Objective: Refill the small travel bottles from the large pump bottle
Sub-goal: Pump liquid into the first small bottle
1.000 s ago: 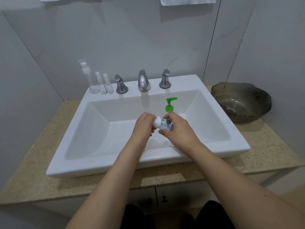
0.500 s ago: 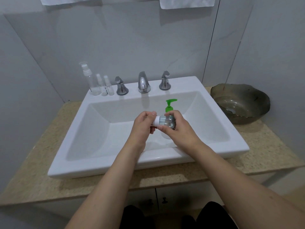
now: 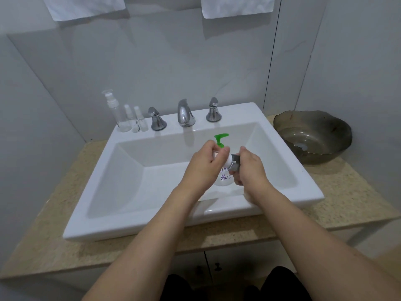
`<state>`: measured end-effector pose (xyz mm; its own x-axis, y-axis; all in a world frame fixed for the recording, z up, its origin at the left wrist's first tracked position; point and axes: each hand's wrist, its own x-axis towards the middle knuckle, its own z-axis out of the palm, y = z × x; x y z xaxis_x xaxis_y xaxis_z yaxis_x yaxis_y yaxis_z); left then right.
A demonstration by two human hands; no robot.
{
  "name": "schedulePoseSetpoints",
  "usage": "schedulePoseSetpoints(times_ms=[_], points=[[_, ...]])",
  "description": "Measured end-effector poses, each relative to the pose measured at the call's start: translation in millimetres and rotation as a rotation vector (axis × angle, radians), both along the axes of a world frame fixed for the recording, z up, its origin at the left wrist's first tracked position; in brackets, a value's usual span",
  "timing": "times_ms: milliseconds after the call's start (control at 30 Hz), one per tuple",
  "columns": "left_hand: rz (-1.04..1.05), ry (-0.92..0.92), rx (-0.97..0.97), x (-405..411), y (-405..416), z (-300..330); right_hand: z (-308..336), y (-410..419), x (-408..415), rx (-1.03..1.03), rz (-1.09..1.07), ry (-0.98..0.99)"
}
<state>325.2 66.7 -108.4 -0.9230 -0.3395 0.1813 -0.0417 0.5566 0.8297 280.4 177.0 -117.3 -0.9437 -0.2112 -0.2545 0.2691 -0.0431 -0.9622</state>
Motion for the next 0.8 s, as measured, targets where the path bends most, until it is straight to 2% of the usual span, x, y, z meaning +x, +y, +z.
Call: schedulePoseSetpoints(times_ms=[100, 200, 300, 500, 800], points=[[-0.058, 0.034, -0.259, -3.8, 4.2, 11.0, 4.3, 3.3, -1.8, -0.129, -0.038, -0.166], [-0.139, 0.018, -0.382, -6.4, -0.7, 15.9, 7.4, 5.8, -4.3, -0.126, 0.005, -0.274], [-0.199, -0.099, -0.351, -10.3, -7.3, 22.2, 5.2, 4.7, -7.9, -0.113, 0.042, -0.298], [-0.196, -0.349, -0.242, -25.6, -3.9, 51.9, 1.3, 5.4, -14.0, -0.223, 0.016, -0.278], [-0.356, -0.352, -0.634, -19.8, 1.3, 65.9, 1.4, 8.3, -16.2, -0.219, 0.020, -0.335]])
